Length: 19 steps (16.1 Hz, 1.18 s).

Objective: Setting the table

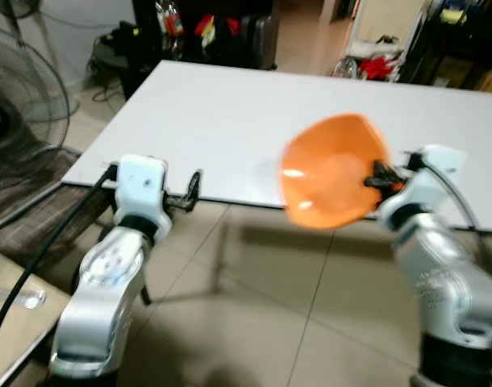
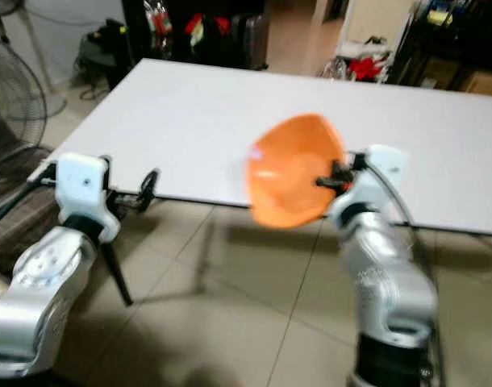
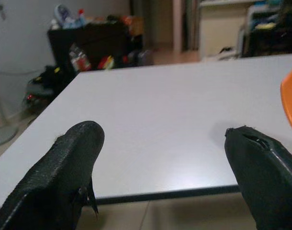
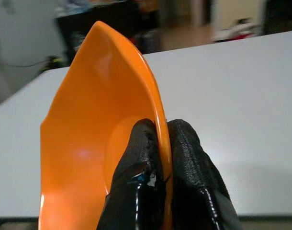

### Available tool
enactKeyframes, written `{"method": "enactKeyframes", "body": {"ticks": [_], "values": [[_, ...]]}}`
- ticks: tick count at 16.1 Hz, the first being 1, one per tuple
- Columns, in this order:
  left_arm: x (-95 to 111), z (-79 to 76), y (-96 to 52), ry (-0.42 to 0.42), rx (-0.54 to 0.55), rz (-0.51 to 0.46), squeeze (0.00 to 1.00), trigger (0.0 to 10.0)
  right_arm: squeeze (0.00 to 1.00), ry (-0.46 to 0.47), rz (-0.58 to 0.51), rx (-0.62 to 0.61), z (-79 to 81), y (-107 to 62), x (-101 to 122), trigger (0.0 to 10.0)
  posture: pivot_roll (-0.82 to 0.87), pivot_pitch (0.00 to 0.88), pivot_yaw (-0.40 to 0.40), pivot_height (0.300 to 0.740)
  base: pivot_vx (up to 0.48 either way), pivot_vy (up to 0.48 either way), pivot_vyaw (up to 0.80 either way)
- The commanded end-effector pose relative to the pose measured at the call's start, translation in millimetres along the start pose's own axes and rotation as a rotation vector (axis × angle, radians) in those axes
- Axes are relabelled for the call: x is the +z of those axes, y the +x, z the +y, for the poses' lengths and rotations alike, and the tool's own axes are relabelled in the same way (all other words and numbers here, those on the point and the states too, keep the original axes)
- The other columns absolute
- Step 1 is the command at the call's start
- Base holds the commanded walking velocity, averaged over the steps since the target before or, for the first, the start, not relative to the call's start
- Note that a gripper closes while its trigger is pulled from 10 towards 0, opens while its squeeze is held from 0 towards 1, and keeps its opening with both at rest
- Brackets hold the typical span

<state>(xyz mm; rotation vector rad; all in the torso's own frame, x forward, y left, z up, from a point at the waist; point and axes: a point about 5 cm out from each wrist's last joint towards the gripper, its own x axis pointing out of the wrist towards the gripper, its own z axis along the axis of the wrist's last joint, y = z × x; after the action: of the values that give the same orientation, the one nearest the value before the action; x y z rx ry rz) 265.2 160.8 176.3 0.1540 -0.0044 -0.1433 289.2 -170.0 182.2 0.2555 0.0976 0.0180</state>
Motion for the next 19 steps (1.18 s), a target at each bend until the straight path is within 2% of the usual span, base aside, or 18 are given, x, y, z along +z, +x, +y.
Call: {"method": "enactKeyframes", "body": {"ticks": [1,10,19], "values": [[1.4,-1.5,-0.3,0.003,-0.002,-0.009,0.00,10.0,0.00,0.013,-0.033,0.016,-1.4,0.9,9.3,10.0,-0.06,0.000,-0.031,0.740,0.281,0.000,0.00],[-4.7,-0.4,-2.9,-0.002,-0.012,0.012,0.00,10.0,0.00,0.059,-0.020,0.040,-0.3,2.6,6.8,10.0,-0.05,0.000,-0.022,0.740,0.295,0.000,0.00],[-6.6,1.7,-4.2,-0.002,-0.004,0.019,0.00,10.0,0.00,0.062,0.003,0.042,0.7,2.8,0.8,10.0,-0.04,0.000,-0.024,0.740,0.322,0.000,0.00]]}}
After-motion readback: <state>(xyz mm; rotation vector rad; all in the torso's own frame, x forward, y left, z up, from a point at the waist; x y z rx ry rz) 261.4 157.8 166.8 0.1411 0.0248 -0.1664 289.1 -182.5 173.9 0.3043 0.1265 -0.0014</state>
